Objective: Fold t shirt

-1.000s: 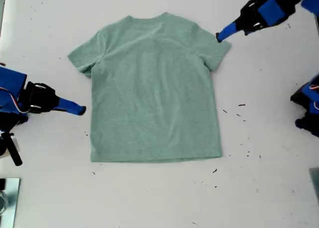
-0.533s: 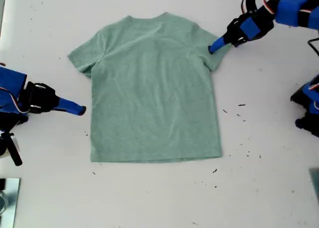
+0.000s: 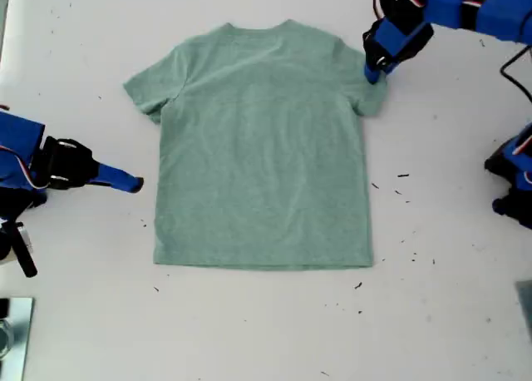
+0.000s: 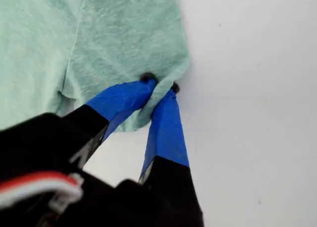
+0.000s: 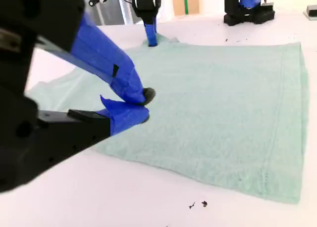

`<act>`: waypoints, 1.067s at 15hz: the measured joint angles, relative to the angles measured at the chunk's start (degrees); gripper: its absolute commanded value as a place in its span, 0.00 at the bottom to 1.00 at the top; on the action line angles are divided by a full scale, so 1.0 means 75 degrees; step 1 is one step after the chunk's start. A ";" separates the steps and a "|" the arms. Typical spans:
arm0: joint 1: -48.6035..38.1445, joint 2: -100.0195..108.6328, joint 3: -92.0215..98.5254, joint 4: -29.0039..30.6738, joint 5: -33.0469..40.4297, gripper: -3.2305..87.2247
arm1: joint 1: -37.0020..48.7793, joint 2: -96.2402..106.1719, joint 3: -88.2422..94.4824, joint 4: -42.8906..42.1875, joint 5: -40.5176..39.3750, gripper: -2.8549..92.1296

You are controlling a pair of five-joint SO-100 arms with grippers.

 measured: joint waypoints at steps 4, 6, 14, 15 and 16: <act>0.0000 0.0000 0.0000 0.0000 -0.0023 0.03 | -0.0070 -0.0023 -0.2848 0.2941 -0.0691 0.05; 0.0000 0.0000 0.0000 0.0000 -0.0059 0.03 | 0.0023 0.0035 -0.3586 0.3328 -0.0727 0.05; 0.0000 0.0000 0.0000 0.0000 -0.0070 0.03 | -0.2332 -0.2262 -0.6586 0.0598 0.1664 0.05; 0.0000 0.0000 0.0000 0.0000 -0.0117 0.03 | -0.2438 -0.2602 -0.6598 0.0070 0.1852 0.10; 0.0000 0.0000 0.0000 0.0000 -0.0129 0.03 | -0.2508 -0.3000 -0.6598 -0.0234 0.2004 0.32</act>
